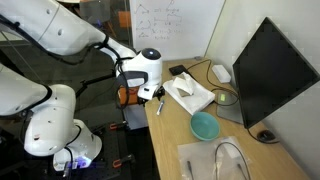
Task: Put the blue marker inside the green bowl
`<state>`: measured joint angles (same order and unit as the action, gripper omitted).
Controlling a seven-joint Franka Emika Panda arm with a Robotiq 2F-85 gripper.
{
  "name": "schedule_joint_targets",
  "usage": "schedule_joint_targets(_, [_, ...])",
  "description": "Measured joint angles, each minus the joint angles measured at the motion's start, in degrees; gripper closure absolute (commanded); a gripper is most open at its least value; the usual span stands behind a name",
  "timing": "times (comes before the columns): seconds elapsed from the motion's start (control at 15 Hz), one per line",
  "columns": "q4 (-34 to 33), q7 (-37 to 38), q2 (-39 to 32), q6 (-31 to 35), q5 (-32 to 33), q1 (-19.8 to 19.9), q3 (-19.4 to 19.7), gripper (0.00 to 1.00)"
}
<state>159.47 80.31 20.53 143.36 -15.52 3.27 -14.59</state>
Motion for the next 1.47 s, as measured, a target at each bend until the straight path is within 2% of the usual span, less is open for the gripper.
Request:
schedule_joint_targets(0.27, [0.1, 16.5, -4.1, 4.1, 5.3, 1.1, -1.5, 0.00])
schedule_joint_targets(0.47, [0.1, 24.7, -7.5, 5.6, 9.1, 2.2, -1.1, 0.00])
schedule_joint_targets(0.6, [0.1, 26.9, -9.6, 6.6, 10.6, 2.3, 0.0, 0.03])
schedule_joint_targets(0.67, [0.1, 27.0, -10.5, 7.0, 10.9, 2.2, 0.7, 0.16])
schedule_joint_targets(0.8, [0.1, 26.7, -12.2, 7.5, 11.0, 2.0, 2.3, 0.15])
schedule_joint_targets(0.87, [0.0, 26.3, -12.9, 7.7, 11.0, 1.9, 3.0, 0.19])
schedule_joint_targets(0.93, [-0.1, 25.8, -13.7, 7.9, 11.0, 1.6, 3.8, 0.12])
schedule_joint_targets(1.13, [-0.8, 25.7, -16.1, 9.1, 11.9, 0.8, 5.0, 0.16])
schedule_joint_targets(1.4, [-2.2, 30.8, -19.1, 12.2, 16.8, 0.0, 5.6, 0.25])
schedule_joint_targets(1.47, [-2.8, 32.9, -19.8, 13.0, 18.1, -0.3, 5.8, 0.22])
